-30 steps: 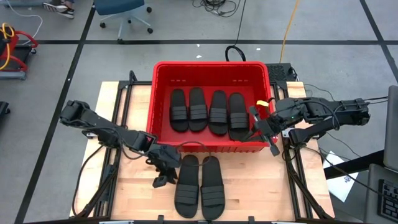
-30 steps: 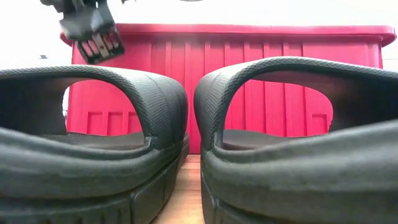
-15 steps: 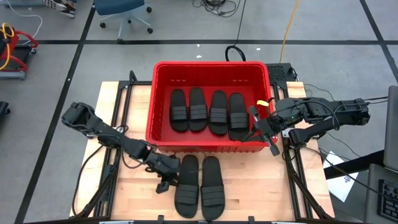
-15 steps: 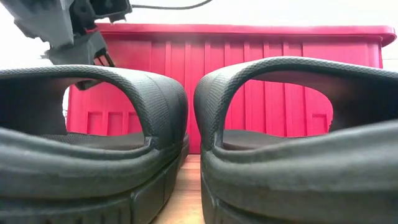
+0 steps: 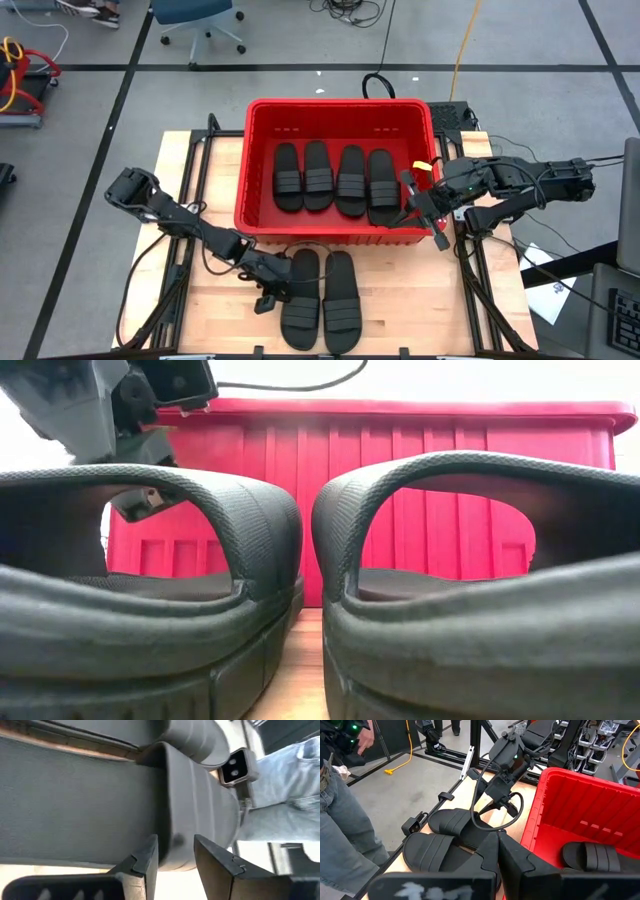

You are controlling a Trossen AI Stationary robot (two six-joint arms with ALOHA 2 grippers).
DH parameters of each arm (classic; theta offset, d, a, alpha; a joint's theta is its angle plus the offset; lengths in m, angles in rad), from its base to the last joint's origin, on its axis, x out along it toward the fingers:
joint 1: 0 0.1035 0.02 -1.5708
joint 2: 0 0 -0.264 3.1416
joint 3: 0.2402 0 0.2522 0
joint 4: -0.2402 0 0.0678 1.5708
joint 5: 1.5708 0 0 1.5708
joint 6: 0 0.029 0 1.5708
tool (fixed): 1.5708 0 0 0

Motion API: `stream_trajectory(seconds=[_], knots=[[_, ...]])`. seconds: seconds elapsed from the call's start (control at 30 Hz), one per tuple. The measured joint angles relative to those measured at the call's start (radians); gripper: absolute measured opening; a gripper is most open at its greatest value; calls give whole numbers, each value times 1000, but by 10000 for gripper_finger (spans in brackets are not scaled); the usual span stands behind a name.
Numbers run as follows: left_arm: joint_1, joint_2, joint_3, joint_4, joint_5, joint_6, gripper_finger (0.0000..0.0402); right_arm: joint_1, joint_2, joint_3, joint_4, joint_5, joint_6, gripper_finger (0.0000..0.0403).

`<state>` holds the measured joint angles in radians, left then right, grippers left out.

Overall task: Pick and place slides into bin
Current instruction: Put the black slide into the red bin

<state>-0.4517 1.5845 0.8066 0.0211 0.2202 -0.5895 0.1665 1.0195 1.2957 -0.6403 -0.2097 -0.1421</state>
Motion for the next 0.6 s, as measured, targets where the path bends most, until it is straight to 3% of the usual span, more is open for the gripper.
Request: stream_trajectory(seconds=[0.6], knots=[[-13,71,0,165,155,-73,122,0,0,0,-5,0,0,0]])
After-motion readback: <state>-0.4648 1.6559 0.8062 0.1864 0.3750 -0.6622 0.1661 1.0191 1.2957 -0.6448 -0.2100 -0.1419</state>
